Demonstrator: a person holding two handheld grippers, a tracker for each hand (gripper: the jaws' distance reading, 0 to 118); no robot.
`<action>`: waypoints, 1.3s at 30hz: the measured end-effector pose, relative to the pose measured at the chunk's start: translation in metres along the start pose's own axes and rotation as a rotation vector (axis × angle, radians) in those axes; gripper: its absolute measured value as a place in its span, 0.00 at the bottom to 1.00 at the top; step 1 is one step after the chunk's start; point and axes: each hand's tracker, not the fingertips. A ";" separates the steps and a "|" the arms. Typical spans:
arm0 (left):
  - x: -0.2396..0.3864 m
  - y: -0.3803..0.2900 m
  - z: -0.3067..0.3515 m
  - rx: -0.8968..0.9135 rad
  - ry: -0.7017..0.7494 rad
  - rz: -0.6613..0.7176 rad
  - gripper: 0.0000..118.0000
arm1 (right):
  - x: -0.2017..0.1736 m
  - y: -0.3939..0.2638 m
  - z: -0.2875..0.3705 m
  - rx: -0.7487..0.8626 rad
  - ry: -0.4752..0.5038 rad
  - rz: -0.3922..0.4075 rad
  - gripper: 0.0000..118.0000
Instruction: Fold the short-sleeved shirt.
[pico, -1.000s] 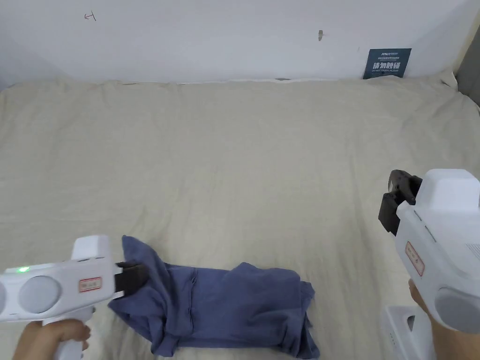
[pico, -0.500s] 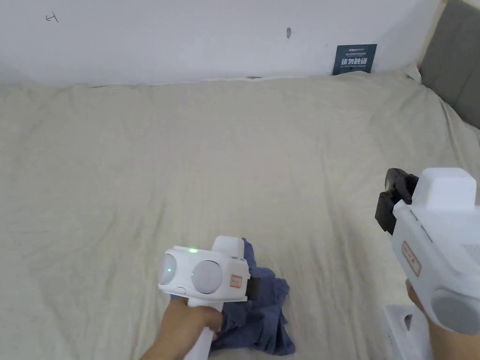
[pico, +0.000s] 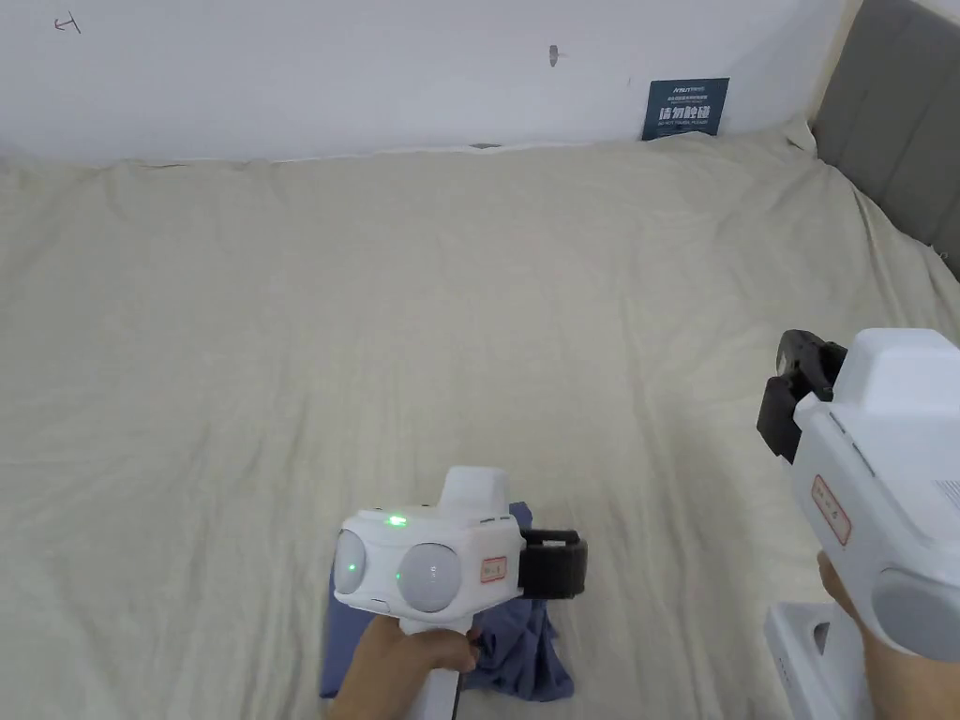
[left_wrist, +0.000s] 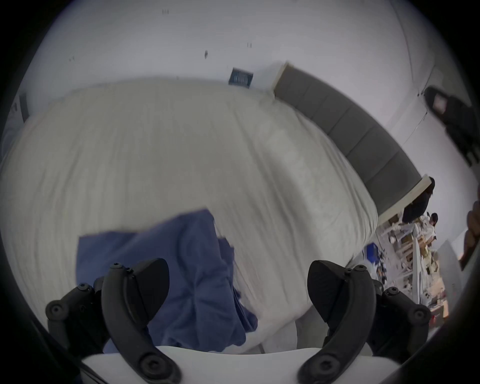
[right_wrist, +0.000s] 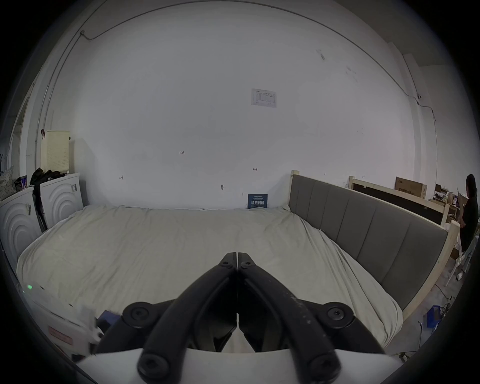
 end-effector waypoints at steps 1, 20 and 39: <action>-0.002 0.001 0.010 0.056 0.013 -0.010 0.94 | 0.000 0.001 0.000 0.002 0.002 -0.001 0.01; -0.050 -0.055 -0.005 0.108 0.180 -0.045 0.00 | -0.004 0.003 0.004 0.009 0.031 0.007 0.01; 0.023 -0.100 -0.080 0.059 0.173 -0.204 0.00 | 0.016 -0.008 0.006 -0.029 -0.022 -0.003 0.01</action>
